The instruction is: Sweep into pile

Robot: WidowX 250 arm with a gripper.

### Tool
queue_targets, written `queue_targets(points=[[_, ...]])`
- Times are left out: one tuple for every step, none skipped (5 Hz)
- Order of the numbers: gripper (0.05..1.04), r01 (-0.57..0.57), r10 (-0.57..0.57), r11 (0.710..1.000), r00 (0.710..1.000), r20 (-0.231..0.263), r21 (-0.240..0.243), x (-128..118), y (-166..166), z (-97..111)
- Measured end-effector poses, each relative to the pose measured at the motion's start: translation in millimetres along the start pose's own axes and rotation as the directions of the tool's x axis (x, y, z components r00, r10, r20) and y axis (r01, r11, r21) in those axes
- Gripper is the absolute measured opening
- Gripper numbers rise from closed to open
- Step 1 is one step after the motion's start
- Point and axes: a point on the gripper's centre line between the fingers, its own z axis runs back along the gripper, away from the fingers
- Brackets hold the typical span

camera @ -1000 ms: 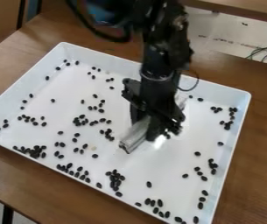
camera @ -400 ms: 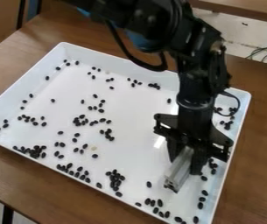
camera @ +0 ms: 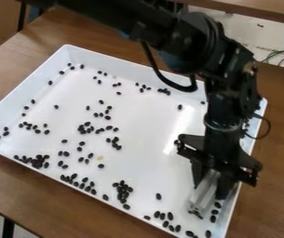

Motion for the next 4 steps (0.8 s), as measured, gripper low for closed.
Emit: queue_targets(points=[[0.360, 0.034, -0.034, 0.999, 0.999, 0.017, 0.014, 11.7, -6.1, -0.6], [0.360, 0.015, -0.015, 1.000, 1.000, 0.003, 0.013, 19.6, -4.5, -2.4], [0.360, -0.114, 0.114, 0.993, 0.993, -0.002, -0.038, 32.5, 24.9, -1.2], [0.360, -0.194, 0.193, 0.980, 0.981, -0.015, -0.034, 42.5, 58.7, 1.7]])
